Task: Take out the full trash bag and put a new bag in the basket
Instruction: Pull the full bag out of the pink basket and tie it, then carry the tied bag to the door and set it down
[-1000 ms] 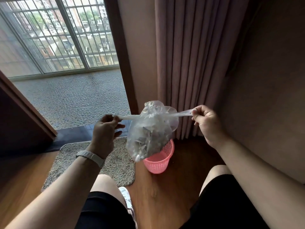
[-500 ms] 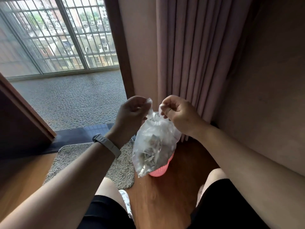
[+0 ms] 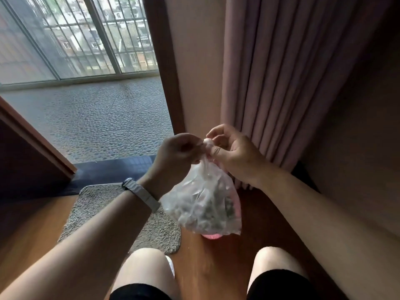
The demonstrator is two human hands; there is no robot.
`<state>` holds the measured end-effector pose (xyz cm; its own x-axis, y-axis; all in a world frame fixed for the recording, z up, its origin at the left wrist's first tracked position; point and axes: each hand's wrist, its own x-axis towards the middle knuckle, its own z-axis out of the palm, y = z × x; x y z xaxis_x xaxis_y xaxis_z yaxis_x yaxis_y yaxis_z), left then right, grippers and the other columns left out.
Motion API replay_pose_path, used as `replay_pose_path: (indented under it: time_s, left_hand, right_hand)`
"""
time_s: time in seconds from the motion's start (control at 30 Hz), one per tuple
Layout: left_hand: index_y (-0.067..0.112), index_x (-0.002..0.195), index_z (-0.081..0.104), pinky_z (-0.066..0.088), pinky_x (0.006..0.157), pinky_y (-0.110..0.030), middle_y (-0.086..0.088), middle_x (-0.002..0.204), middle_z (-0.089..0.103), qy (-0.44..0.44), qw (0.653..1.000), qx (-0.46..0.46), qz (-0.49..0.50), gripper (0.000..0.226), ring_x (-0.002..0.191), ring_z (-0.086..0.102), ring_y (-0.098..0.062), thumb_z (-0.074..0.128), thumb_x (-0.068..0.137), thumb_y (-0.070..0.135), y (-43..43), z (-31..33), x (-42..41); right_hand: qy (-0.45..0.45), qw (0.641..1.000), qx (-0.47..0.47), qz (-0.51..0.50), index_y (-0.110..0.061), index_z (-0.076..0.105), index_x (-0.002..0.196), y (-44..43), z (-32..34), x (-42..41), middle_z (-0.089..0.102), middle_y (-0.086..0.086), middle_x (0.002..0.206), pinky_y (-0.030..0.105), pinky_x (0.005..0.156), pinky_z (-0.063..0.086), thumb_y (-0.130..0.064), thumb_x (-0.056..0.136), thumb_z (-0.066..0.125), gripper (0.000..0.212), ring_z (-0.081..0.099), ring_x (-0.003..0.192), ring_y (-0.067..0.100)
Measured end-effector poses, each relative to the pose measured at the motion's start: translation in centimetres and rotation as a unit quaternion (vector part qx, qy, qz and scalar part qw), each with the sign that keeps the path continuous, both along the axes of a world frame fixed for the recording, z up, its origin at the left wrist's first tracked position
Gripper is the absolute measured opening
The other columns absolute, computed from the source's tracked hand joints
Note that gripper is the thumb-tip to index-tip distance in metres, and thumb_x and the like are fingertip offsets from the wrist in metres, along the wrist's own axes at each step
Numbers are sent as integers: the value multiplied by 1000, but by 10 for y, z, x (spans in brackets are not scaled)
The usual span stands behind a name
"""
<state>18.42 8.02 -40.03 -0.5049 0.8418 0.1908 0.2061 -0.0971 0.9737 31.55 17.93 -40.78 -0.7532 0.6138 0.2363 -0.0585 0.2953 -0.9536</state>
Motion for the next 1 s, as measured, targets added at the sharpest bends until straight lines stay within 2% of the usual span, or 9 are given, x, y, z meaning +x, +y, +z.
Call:
replay_pose_path:
  time_s: [0.03,0.17,0.27,0.4,0.53,0.67,0.77,0.93,1.0]
  left_hand:
    - [9,74,67,50,64,-36,-17,72,62,-5,1000,-10,5,15,67,56,-25,69,83,-2,11,-4,-10]
    - [-5,80,64,49,68,-40,-18,73,56,-20,999,-41,18,10,69,52,-26,64,88,-1,54,-15,-54]
    - [-15,92,61,49,71,-41,-22,78,57,-39,998,-49,24,17,74,54,-28,62,91,2,78,-5,-83]
    - [-9,92,61,49,72,-36,-17,78,54,-72,996,-41,37,14,74,54,-24,61,92,5,104,38,-112]
    - [5,81,62,47,65,-26,-6,68,55,-96,994,-29,38,11,65,53,-15,65,87,13,114,105,-126]
    - [14,76,65,49,68,-29,-5,68,58,-101,994,-12,50,10,67,55,-18,66,85,17,108,186,-132]
    - [21,70,66,49,69,-30,4,64,59,-98,993,8,71,19,64,55,-13,66,87,13,95,250,-132]
    - [7,76,60,49,69,-30,-4,66,57,-83,989,35,120,14,64,55,-15,63,90,7,61,339,-142]
    - [4,78,60,49,70,-32,-14,67,56,-81,987,49,130,15,66,56,-18,65,90,10,46,367,-154]
  right_hand:
    - [-16,1000,12,-6,-30,59,96,11,-6,-8,67,-4,86,37,70,58,-39,81,68,19,68,81,19]
    - [-89,992,88,-32,-37,58,101,58,-26,-45,64,-18,97,18,73,51,-48,82,66,24,60,93,-3]
    - [-128,978,162,-11,-28,56,118,84,-26,-68,59,-12,115,14,85,44,-52,80,64,45,52,104,-3]
    - [-178,961,210,14,-20,50,133,107,4,-100,54,-2,132,31,90,47,-57,79,60,66,55,111,13]
    - [-165,963,215,9,-22,50,132,120,65,-119,57,-2,127,33,89,47,-48,82,66,59,55,107,11]
    - [-146,968,205,11,-19,54,127,119,146,-131,60,0,124,29,92,44,-45,81,69,55,55,112,15]
    - [-129,967,219,13,-16,59,123,111,208,-139,63,2,120,23,88,41,-37,80,74,51,58,109,17]
    - [-106,958,264,49,-16,59,124,89,298,-160,64,3,122,17,86,39,-40,80,73,52,59,110,14]
    - [-96,955,274,61,-17,60,123,78,324,-175,64,1,122,15,87,39,-41,80,73,52,59,110,13]
